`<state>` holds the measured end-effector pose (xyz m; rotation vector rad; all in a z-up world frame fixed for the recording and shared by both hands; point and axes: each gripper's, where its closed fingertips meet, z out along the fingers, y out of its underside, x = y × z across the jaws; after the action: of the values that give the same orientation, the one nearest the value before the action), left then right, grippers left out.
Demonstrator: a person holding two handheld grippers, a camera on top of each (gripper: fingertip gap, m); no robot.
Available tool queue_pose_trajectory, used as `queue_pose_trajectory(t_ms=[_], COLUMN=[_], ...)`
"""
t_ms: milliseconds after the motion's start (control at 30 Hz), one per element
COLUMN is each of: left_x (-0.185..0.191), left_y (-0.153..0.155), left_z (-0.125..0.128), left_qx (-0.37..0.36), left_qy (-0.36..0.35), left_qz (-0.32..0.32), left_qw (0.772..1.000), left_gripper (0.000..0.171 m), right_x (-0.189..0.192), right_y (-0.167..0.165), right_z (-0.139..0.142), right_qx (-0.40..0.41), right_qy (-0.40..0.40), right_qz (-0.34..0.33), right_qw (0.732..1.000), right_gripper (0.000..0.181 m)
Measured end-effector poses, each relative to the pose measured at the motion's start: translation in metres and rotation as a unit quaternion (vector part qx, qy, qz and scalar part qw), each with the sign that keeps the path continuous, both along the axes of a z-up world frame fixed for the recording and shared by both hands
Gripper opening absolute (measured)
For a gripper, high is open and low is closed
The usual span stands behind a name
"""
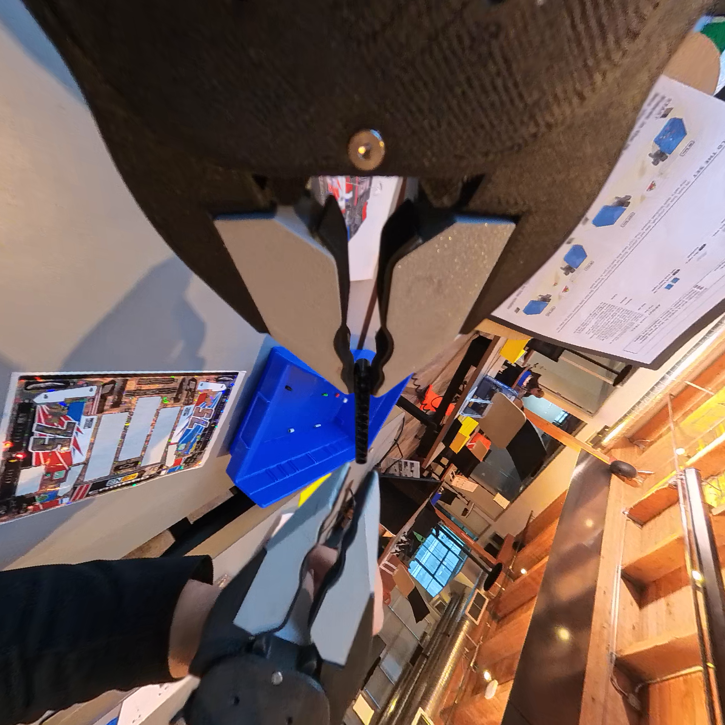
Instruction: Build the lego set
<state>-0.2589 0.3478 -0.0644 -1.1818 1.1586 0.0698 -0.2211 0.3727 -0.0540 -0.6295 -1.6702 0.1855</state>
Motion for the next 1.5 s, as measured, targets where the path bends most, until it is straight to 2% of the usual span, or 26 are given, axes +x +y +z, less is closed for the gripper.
queue_pose_trajectory(t_ms=[67, 133, 300, 467, 633, 767, 867, 1000, 1100, 1200, 1300, 1500], left_x=[0.000, 0.002, -0.003, -0.012, -0.019, -0.021, -0.028, -0.037, -0.043, -0.043, -0.042, -0.047], left_y=[0.000, -0.007, -0.022, -0.038, -0.036, -0.029, -0.026, -0.021, -0.013, -0.011, -0.010, -0.007], left_z=[-0.007, -0.016, -0.049, -0.070, -0.101, -0.114, -0.121, -0.117, -0.126, -0.131, -0.135, -0.141], left_qx=[-0.017, -0.046, -0.099, -0.152, -0.201, -0.272, -0.313, -0.325, -0.320, -0.317, -0.319, -0.324], left_qy=[0.002, -0.017, -0.030, -0.107, -0.116, -0.157, -0.181, -0.217, -0.197, -0.188, -0.183, -0.179], left_qz=[0.000, -0.013, -0.010, -0.023, 0.013, 0.031, 0.038, 0.048, 0.096, 0.112, 0.119, 0.134], left_qw=[1.000, 0.999, 0.995, 0.982, 0.973, 0.949, 0.931, 0.919, 0.922, 0.923, 0.922, 0.919], left_gripper=[0.004, 0.004, 0.004, 0.005, 0.005, 0.006, 0.018, 0.026, 0.026, 0.023, 0.022, 0.020], right_x=[0.000, -0.005, -0.024, -0.033, -0.040, -0.039, -0.036, -0.036, -0.035, -0.032, -0.034, -0.033], right_y=[-0.007, -0.014, -0.028, -0.047, -0.045, -0.040, -0.036, -0.028, -0.023, -0.021, -0.020, -0.022], right_z=[0.001, -0.007, -0.062, -0.082, -0.117, -0.130, -0.146, -0.180, -0.206, -0.225, -0.233, -0.225], right_qx=[-0.036, -0.085, -0.126, -0.178, -0.212, -0.252, -0.271, -0.279, -0.270, -0.269, -0.269, -0.278], right_qy=[0.006, -0.006, -0.116, -0.151, -0.206, -0.228, -0.258, -0.309, -0.349, -0.376, -0.385, -0.379], right_qz=[0.024, 0.049, 0.085, 0.130, 0.123, 0.120, 0.110, 0.082, 0.057, 0.044, 0.039, 0.045], right_qw=[0.999, 0.995, 0.982, 0.964, 0.947, 0.933, 0.921, 0.905, 0.896, 0.886, 0.882, 0.881], right_gripper=[0.014, 0.025, 0.008, 0.006, 0.006, 0.005, 0.005, 0.005, 0.005, 0.005, 0.006, 0.015])
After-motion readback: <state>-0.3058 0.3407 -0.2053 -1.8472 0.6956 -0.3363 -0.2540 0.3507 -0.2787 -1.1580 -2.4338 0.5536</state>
